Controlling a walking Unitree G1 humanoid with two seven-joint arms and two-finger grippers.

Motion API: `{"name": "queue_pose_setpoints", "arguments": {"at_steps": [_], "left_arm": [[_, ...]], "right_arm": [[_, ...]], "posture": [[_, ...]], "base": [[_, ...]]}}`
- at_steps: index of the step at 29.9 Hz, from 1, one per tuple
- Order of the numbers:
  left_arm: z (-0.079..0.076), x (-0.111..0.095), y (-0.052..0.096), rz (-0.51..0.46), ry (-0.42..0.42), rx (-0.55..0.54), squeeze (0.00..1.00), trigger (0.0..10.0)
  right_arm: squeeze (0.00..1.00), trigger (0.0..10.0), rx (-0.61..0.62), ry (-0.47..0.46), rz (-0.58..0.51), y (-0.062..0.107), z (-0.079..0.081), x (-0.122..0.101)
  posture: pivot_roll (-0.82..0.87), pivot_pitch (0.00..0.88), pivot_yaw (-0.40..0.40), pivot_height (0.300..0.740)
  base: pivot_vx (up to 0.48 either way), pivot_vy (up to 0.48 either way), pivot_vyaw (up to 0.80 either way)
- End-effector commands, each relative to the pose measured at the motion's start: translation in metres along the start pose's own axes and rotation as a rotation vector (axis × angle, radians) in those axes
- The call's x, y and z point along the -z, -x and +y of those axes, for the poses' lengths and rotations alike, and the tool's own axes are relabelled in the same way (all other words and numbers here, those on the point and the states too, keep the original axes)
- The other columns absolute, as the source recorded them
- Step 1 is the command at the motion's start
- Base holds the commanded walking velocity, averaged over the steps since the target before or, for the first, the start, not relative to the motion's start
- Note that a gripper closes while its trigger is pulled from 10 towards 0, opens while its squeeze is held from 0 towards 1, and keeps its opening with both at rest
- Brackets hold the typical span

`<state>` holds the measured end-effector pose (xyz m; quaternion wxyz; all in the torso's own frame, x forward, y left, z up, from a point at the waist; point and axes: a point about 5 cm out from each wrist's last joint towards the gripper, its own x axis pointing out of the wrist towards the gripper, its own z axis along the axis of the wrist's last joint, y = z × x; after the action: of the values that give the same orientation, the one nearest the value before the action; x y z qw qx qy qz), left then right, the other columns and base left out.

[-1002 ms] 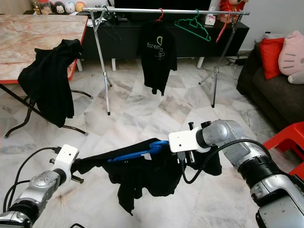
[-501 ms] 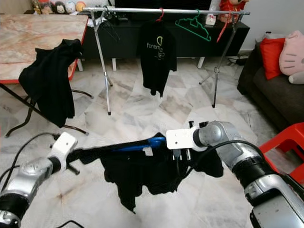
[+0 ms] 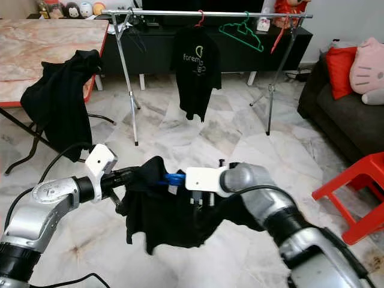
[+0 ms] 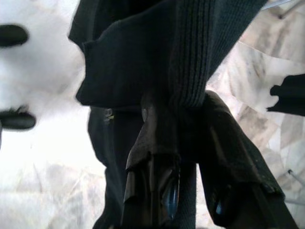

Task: Hang hanger

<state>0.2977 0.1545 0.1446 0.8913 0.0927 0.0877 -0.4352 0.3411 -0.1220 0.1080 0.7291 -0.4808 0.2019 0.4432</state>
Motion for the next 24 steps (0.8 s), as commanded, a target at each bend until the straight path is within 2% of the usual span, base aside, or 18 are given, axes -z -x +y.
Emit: {"name": "queue_pose_setpoints", "arguments": {"at_steps": [1, 6, 7, 9, 12, 16, 22, 23, 24], "left_arm": [[-0.012, -0.006, -0.002, -0.009, 0.001, 0.076, 0.0, 10.0], [-0.025, -0.001, -0.004, 0.027, 0.007, 0.136, 0.0, 10.0], [-0.033, 0.002, -0.007, 0.037, 0.011, 0.173, 0.0, 10.0], [-0.041, 0.005, -0.01, 0.06, -0.003, 0.208, 0.0, 10.0], [-0.045, 0.007, -0.018, 0.067, 0.003, 0.195, 0.0, 10.0], [-0.049, 0.004, -0.026, 0.052, 0.006, 0.201, 0.0, 10.0], [-0.064, 0.001, -0.041, 0.045, -0.004, 0.272, 0.0, 10.0], [-0.066, 0.002, -0.042, 0.053, -0.012, 0.285, 0.22, 10.0], [-0.068, 0.003, -0.043, 0.062, -0.021, 0.293, 0.5, 10.0]], "right_arm": [[0.0, 0.0, 0.125, -0.068, 0.007, 0.001, -0.016, -0.001], [0.0, 0.0, 0.214, -0.196, -0.047, -0.005, -0.022, -0.009], [0.0, 0.0, 0.243, -0.245, -0.082, -0.007, -0.024, -0.014], [0.0, 0.0, 0.26, -0.289, -0.111, -0.009, -0.025, -0.019], [0.0, 0.0, 0.257, -0.334, -0.144, -0.012, -0.025, -0.024], [0.0, 0.0, 0.261, -0.339, -0.162, -0.014, -0.025, -0.027], [0.0, 0.0, 0.262, -0.38, -0.217, -0.018, -0.021, -0.035], [0.0, 0.0, 0.264, -0.388, -0.224, -0.018, -0.021, -0.035], [0.0, 0.0, 0.266, -0.395, -0.231, -0.018, -0.021, -0.035]], "posture": [[-0.03, 0.05, -0.083, 0.74], [-0.02, 0.046, -0.078, 0.74], [-0.02, 0.044, -0.074, 0.74], [-0.02, 0.043, -0.072, 0.74], [-0.02, 0.04, -0.067, 0.74], [-0.02, 0.04, -0.067, 0.74], [-0.04, 0.027, -0.047, 0.74], [-0.04, 0.022, -0.043, 0.74], [-0.04, 0.022, -0.043, 0.74]], "base": [[0.0, 0.0, 0.0], [0.0, 0.0, 0.0], [0.0, 0.0, 0.0], [0.0, 0.0, 0.0], [0.0, 0.0, 0.0], [0.0, 0.0, 0.0], [0.0, 0.0, 0.0], [0.0, 0.0, 0.0], [0.0, 0.0, 0.0]]}}
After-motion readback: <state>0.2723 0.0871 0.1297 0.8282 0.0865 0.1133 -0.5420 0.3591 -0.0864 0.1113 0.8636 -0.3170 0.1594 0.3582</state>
